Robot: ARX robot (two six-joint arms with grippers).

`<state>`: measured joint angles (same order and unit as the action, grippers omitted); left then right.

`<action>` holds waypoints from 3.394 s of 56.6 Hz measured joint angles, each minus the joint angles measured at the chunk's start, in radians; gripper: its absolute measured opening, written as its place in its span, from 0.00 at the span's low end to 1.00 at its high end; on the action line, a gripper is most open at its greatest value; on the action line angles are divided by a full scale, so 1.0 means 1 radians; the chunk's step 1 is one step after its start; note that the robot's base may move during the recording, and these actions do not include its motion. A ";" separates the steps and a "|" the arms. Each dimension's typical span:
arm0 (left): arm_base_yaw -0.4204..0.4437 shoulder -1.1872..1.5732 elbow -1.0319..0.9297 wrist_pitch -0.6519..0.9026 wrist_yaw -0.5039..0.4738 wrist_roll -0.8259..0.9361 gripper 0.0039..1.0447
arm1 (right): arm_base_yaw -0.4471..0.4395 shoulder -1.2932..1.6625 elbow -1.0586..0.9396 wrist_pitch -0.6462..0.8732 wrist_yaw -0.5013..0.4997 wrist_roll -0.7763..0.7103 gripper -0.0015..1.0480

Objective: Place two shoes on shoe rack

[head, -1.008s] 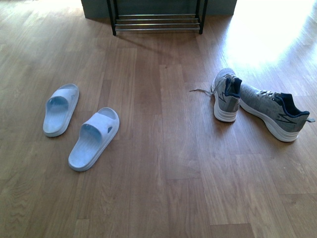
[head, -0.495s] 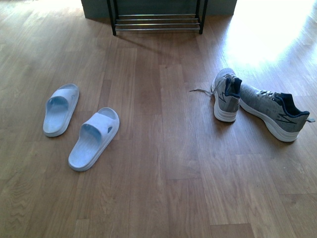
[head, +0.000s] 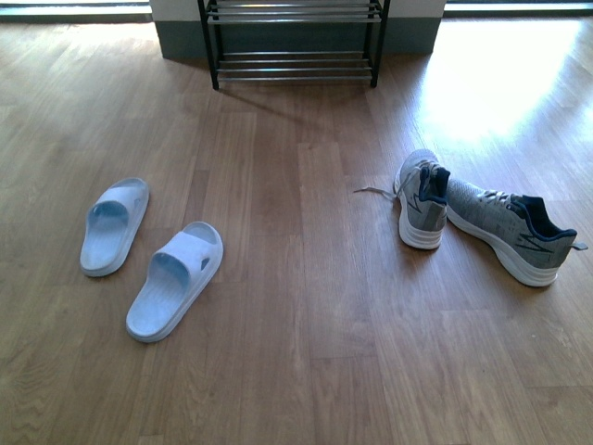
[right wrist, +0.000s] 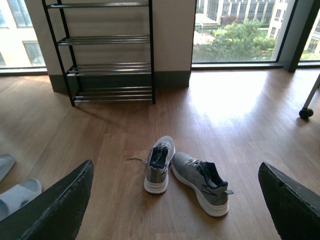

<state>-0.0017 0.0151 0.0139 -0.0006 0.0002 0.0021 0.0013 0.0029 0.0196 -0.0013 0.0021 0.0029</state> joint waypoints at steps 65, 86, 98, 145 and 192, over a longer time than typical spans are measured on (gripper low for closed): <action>0.000 0.000 0.000 0.000 -0.002 0.000 0.91 | 0.000 0.000 0.000 0.000 -0.003 0.000 0.91; 0.000 0.000 0.000 0.000 0.000 0.000 0.91 | 0.000 0.000 0.000 0.000 0.000 0.000 0.91; 0.000 0.000 0.000 0.000 0.000 0.000 0.91 | 0.000 0.000 0.000 0.000 -0.003 0.000 0.91; 0.000 0.000 0.000 0.000 0.000 0.000 0.91 | 0.000 0.001 0.000 0.000 0.000 0.000 0.91; -0.137 2.043 0.669 0.444 0.116 -0.153 0.91 | 0.000 0.001 0.000 0.000 -0.002 0.000 0.91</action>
<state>-0.1383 2.0583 0.6834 0.4435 0.1162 -0.1505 0.0013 0.0036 0.0196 -0.0013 -0.0002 0.0029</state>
